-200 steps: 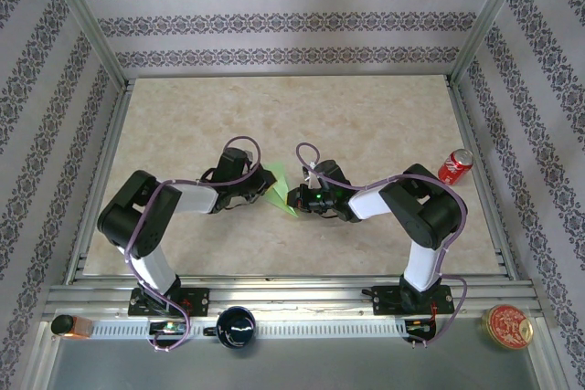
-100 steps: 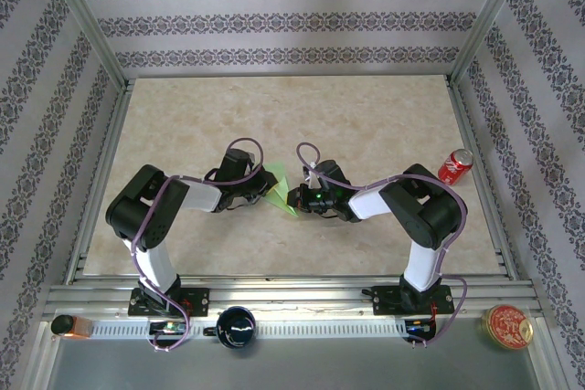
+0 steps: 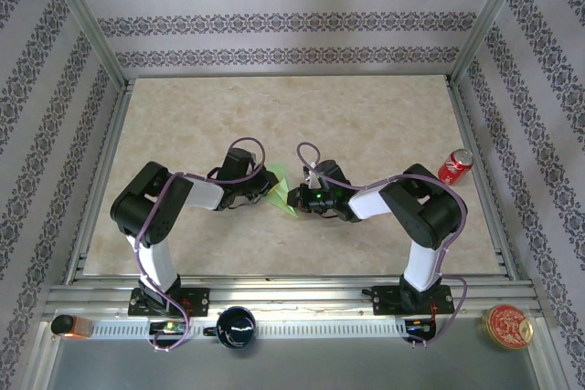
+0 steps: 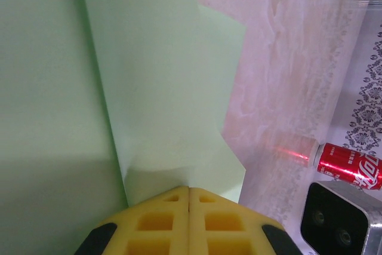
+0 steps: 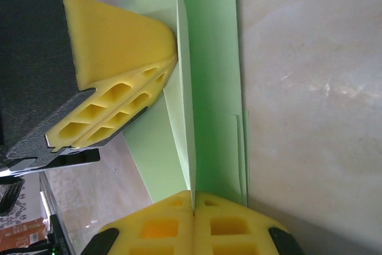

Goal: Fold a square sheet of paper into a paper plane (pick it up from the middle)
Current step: Fourth fold the wing at the center of the table.

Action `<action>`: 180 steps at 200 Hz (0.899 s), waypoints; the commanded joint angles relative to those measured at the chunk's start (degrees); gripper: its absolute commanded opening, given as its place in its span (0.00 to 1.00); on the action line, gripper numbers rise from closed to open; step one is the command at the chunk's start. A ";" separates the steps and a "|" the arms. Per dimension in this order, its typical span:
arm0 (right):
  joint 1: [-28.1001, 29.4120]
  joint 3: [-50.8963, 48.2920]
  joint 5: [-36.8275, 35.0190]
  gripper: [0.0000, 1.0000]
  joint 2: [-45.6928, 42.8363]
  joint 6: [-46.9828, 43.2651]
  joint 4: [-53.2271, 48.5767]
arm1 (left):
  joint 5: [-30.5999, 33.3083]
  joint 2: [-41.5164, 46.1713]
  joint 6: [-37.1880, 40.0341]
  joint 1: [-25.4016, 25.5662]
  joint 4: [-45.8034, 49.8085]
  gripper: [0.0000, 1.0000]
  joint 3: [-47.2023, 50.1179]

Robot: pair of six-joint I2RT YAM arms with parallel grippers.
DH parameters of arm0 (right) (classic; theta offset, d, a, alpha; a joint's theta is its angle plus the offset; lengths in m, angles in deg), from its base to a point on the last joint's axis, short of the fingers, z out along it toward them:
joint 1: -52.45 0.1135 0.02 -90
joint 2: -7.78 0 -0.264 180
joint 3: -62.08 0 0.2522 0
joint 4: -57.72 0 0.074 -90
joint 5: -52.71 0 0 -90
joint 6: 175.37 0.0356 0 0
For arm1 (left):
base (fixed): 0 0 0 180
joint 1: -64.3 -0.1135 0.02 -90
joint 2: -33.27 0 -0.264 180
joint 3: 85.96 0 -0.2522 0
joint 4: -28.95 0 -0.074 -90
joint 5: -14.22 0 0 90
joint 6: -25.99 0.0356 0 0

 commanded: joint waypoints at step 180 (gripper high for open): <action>-0.43 -1.19 -0.23 0.11 1.05 1.14 -3.25 | -1.52 -3.29 3.31 -0.85 3.33 0.04 -3.59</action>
